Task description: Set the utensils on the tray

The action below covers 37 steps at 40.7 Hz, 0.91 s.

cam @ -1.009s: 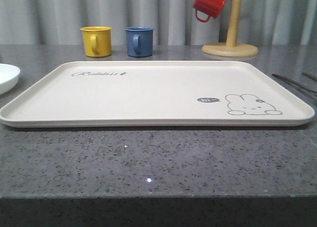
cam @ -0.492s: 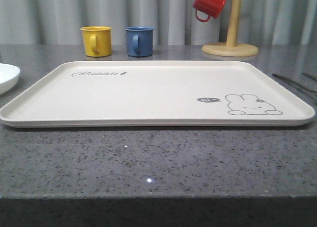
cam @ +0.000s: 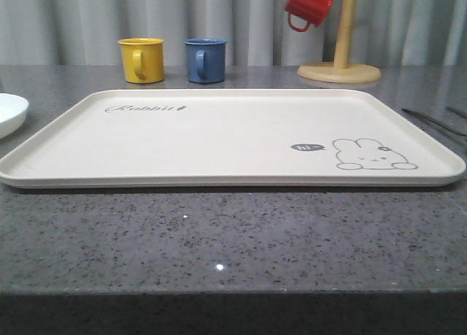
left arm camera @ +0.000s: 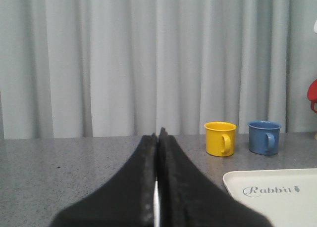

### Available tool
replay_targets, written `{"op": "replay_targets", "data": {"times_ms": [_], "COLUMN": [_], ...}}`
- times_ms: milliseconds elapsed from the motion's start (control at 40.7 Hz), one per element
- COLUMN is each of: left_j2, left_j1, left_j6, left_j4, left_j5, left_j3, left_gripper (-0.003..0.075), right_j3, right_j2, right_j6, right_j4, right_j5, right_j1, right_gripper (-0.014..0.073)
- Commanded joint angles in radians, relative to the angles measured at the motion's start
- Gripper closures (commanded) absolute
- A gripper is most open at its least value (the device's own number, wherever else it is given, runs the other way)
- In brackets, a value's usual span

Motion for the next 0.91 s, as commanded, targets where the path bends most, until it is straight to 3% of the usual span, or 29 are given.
{"op": "replay_targets", "data": {"times_ms": [0, 221, 517, 615, 738, 787, 886], "left_j2": [0.108, 0.324, 0.348, 0.348, 0.348, 0.348, 0.348], "left_j1": [0.003, 0.003, 0.003, 0.003, 0.003, 0.003, 0.003], "left_j6": [-0.001, 0.004, 0.004, 0.004, 0.004, 0.004, 0.004], "left_j4": [0.005, 0.005, 0.005, 0.005, 0.005, 0.005, 0.005], "left_j5": [0.026, 0.076, 0.068, 0.068, 0.063, 0.061, 0.059], "left_j3": [-0.119, -0.245, -0.252, -0.252, -0.252, -0.252, -0.252], "left_gripper": [0.0738, 0.0738, 0.0719, 0.058, 0.0236, 0.0137, 0.0066], "right_j3": [-0.141, -0.305, -0.318, -0.318, -0.318, -0.318, -0.318], "right_j2": [0.069, 0.274, 0.313, 0.313, 0.313, 0.313, 0.313], "right_j6": [0.0, 0.0, 0.0, 0.0, 0.0, 0.0, 0.0], "right_j4": [0.011, 0.045, 0.045, 0.045, 0.044, 0.044, 0.044], "right_j5": [0.027, 0.101, 0.07, 0.07, 0.07, 0.07, 0.071], "right_j1": [-0.005, -0.005, -0.005, -0.005, -0.005, -0.005, -0.005], "right_gripper": [0.0661, 0.0661, 0.0648, 0.0544, 0.0274, 0.0162, 0.0004]}}
